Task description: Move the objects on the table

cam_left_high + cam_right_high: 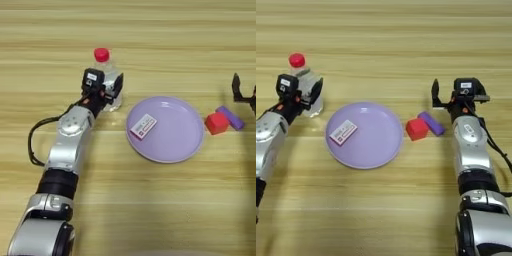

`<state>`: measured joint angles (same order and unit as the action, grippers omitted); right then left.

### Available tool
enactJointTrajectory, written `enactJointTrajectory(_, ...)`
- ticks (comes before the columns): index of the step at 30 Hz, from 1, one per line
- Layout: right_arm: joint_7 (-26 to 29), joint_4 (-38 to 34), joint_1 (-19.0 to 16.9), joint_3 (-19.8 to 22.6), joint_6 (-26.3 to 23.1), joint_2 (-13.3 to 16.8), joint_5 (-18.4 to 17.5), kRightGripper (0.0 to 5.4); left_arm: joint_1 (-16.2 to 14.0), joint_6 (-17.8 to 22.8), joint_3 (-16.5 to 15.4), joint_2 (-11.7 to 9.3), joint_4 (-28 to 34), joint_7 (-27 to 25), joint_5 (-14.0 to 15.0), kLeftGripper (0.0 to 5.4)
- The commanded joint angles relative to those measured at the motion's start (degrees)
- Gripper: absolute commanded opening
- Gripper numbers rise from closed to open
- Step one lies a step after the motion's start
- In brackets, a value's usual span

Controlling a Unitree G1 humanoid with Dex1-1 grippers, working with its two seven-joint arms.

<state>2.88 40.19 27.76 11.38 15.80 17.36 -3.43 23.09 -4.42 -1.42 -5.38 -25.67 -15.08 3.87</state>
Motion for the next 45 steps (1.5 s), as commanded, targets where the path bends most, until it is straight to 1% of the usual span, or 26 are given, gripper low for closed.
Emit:
enactJointTrajectory(1,-0.2,-1.2,-0.4,-0.2,0.0,-0.2,0.3,5.40,1.2,-3.6,0.2,-0.4,-2.9,0.4,-0.9,3.13)
enactJointTrajectory(8,-0.2,-1.9,-0.7,-0.2,-0.2,-0.3,0.3,5.40,1.8,-5.7,0.0,-0.3,-6.7,0.5,-1.3,3.13)
enactJointTrajectory(11,-0.2,-2.1,-0.7,-0.3,-0.3,-0.3,0.3,5.40,1.8,-6.5,1.0,-0.5,-8.2,0.4,-2.6,3.13)
enactJointTrajectory(13,-0.2,-2.2,-0.8,-0.3,-0.3,-0.3,0.3,5.40,1.8,-6.4,1.0,-0.4,-8.5,0.8,-2.6,3.13)
enactJointTrajectory(14,-0.2,-2.2,-0.8,-0.3,-0.4,-0.3,0.3,5.40,1.8,-6.6,0.8,-0.3,-8.7,1.4,-2.6,3.41)
enactJointTrajectory(18,-0.2,-2.2,-0.9,-0.4,-0.5,-0.3,0.4,5.40,2.3,-7.1,0.9,-0.6,-8.8,2.4,-2.9,3.77)
enactJointTrajectory(19,-0.2,-2.2,-0.9,-0.4,-0.5,-0.3,0.4,5.40,2.4,-7.2,1.1,-0.7,-8.9,2.6,-3.1,3.96)
enactJointTrajectory(21,-0.1,-1.9,-0.7,-0.4,-0.4,-0.2,0.4,5.40,2.5,-7.4,1.1,-0.7,-9.2,3.2,-3.4,4.05)
enactJointTrajectory(24,-0.1,-1.7,-0.6,-0.4,-0.4,-0.2,0.4,5.40,2.8,-7.8,1.2,-0.7,-9.7,3.5,-3.6,4.40)
enactJointTrajectory(28,-0.2,-1.6,-0.5,-0.5,-0.4,-0.2,0.4,5.40,3.1,-8.8,1.3,-0.8,-10.2,3.5,-4.0,4.74)
enactJointTrajectory(31,-0.1,-1.5,-0.5,-0.5,-0.3,-0.2,0.4,5.40,3.3,-9.1,1.2,-0.7,-10.5,3.4,-4.0,4.91)
enactJointTrajectory(36,-0.2,-1.2,-0.3,-0.5,-0.2,-0.2,0.5,5.40,4.2,-9.9,0.9,-0.6,-11.3,3.3,-3.6,5.39)
enactJointTrajectory(45,-0.1,-0.9,-0.2,-0.6,-0.1,-0.1,0.5,5.40,4.8,-10.8,0.4,0.2,-8.9,2.6,-2.3,5.39)
